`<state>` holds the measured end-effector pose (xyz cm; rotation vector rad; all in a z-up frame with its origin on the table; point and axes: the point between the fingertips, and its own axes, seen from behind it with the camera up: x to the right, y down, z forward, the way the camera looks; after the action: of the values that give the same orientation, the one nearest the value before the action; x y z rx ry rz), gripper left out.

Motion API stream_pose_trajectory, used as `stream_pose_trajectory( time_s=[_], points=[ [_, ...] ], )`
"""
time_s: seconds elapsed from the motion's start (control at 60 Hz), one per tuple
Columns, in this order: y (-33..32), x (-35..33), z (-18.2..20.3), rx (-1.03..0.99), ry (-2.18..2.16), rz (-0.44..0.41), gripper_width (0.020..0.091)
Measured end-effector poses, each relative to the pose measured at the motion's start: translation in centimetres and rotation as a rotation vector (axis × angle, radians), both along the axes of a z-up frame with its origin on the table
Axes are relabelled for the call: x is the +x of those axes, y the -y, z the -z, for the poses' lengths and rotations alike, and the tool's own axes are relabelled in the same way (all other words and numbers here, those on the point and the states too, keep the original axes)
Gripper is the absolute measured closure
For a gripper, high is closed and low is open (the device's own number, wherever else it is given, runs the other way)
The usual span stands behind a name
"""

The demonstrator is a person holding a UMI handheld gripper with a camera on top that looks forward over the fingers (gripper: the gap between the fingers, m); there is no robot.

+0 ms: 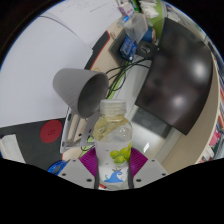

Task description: Pour water

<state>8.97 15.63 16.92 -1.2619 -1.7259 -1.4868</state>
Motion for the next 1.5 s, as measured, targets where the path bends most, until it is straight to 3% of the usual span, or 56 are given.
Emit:
stream_pose_trajectory(
  time_s=[0.317, 0.55, 0.767, 1.067, 1.25, 1.5],
  points=[
    [0.4, 0.6, 0.9, -0.026, -0.036, 0.032, 0.0719],
    [3.2, -0.6, -1.8, 0.021, -0.841, 0.198, 0.0719],
    [3.8, 1.1, -2.7, 0.061, -1.541, 0.275, 0.0718],
    [1.8, 4.5, 4.4, 0.058, -1.915, 0.417, 0.0718],
    [0.7, 4.6, 8.4, 0.032, -1.948, 0.414, 0.0718],
    [0.6, 4.4, 11.0, 0.042, -1.962, 0.408, 0.0718]
  ],
)
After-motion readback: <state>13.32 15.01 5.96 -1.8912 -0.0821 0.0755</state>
